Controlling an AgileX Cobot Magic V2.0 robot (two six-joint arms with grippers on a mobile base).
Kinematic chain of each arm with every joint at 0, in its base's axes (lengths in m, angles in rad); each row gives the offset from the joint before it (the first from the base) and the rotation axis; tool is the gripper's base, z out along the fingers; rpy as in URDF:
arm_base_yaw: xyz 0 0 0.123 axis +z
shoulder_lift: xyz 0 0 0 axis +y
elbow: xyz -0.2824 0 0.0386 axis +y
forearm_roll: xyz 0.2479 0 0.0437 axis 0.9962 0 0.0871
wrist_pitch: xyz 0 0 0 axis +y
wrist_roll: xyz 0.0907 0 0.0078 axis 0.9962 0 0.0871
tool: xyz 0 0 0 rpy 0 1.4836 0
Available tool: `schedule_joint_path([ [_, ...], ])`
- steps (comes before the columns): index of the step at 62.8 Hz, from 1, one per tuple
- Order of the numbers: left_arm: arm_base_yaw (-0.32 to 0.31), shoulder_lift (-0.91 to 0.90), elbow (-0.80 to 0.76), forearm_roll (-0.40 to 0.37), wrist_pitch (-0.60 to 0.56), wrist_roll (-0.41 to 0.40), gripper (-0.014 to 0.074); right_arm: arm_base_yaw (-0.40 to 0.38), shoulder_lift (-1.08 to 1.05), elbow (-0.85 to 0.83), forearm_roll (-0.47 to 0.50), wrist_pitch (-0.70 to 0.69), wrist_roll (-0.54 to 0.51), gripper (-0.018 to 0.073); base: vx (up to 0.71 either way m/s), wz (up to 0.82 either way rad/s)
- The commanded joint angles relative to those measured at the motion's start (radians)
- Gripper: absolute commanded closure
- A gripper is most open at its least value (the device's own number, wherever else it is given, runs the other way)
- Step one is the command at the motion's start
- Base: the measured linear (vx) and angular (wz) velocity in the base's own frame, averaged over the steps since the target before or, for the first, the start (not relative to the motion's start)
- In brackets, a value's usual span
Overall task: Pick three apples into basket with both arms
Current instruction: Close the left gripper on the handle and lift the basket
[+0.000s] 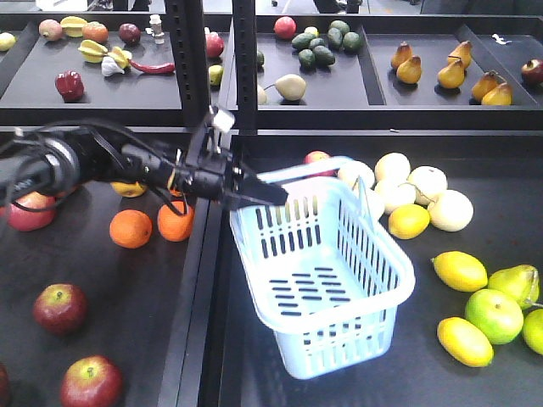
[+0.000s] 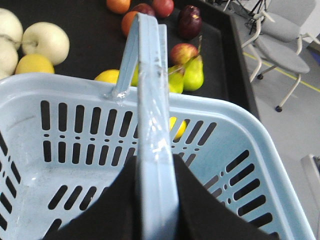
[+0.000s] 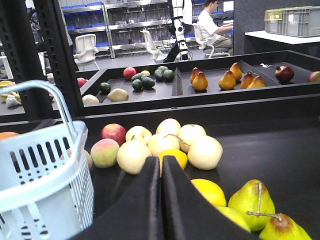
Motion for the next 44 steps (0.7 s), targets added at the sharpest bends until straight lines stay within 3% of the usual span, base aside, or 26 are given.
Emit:
schedule_joint_path([
  [1, -0.003, -0.128, -0.031, 0.019, -0.157, -0.062, 0.0604, -0.002, -0.012, 0.014, -0.012, -0.072, -0.009, 0.0564, 0.00, 0.00],
  [18, -0.003, -0.277, -0.031, 0.021, -0.186, -0.329, 0.0604, -0.002, -0.012, 0.014, -0.012, -0.072, -0.009, 0.0564, 0.00, 0.00],
  [29, -0.004, -0.376, -0.031, 0.021, -0.185, -0.449, 0.0604, -0.002, -0.012, 0.014, -0.012, -0.072, -0.009, 0.0564, 0.00, 0.00],
  [44, -0.005, -0.557, 0.086, 0.021, -0.185, -0.448, 0.0604, -0.002, -0.012, 0.014, -0.012, -0.072, -0.009, 0.0564, 0.00, 0.00],
])
